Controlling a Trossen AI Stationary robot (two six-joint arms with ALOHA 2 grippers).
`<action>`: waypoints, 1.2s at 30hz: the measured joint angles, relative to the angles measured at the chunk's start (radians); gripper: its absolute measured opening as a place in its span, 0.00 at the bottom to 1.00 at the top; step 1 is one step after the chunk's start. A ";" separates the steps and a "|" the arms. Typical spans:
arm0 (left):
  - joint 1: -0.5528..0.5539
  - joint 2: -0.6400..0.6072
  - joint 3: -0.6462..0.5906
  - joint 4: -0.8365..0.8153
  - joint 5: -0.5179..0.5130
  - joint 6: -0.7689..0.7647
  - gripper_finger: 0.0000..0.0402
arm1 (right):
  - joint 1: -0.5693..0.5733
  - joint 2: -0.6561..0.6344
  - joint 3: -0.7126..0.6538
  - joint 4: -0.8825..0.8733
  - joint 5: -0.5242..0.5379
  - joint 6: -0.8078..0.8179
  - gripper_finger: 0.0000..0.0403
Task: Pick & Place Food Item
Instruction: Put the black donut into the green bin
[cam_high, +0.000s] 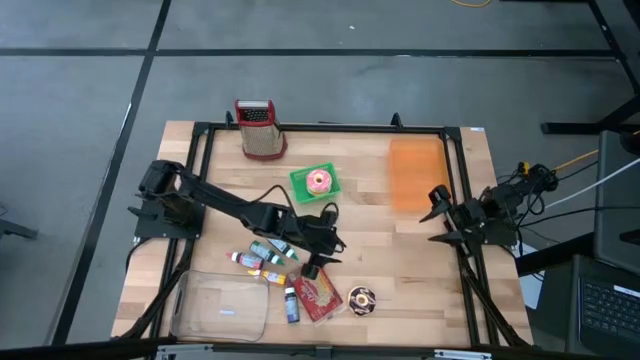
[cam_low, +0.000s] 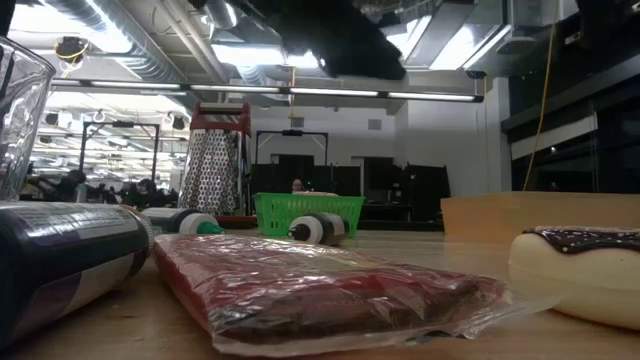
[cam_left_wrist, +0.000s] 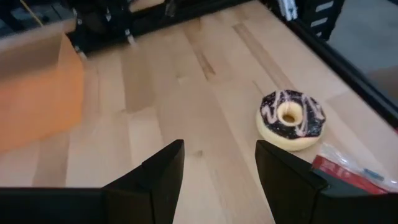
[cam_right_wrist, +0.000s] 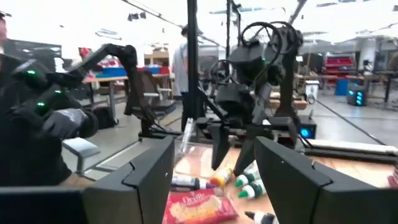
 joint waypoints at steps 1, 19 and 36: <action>-0.003 0.017 0.007 -0.006 0.008 -0.003 0.48 | 0.000 0.000 0.000 -0.004 0.000 -0.003 0.56; -0.066 0.428 0.529 -0.237 0.097 -0.158 0.48 | 0.000 -0.002 0.000 -0.034 0.029 0.041 0.56; -0.099 0.533 0.563 -0.256 0.024 -0.252 0.48 | 0.000 -0.002 0.000 0.003 -0.013 0.020 0.56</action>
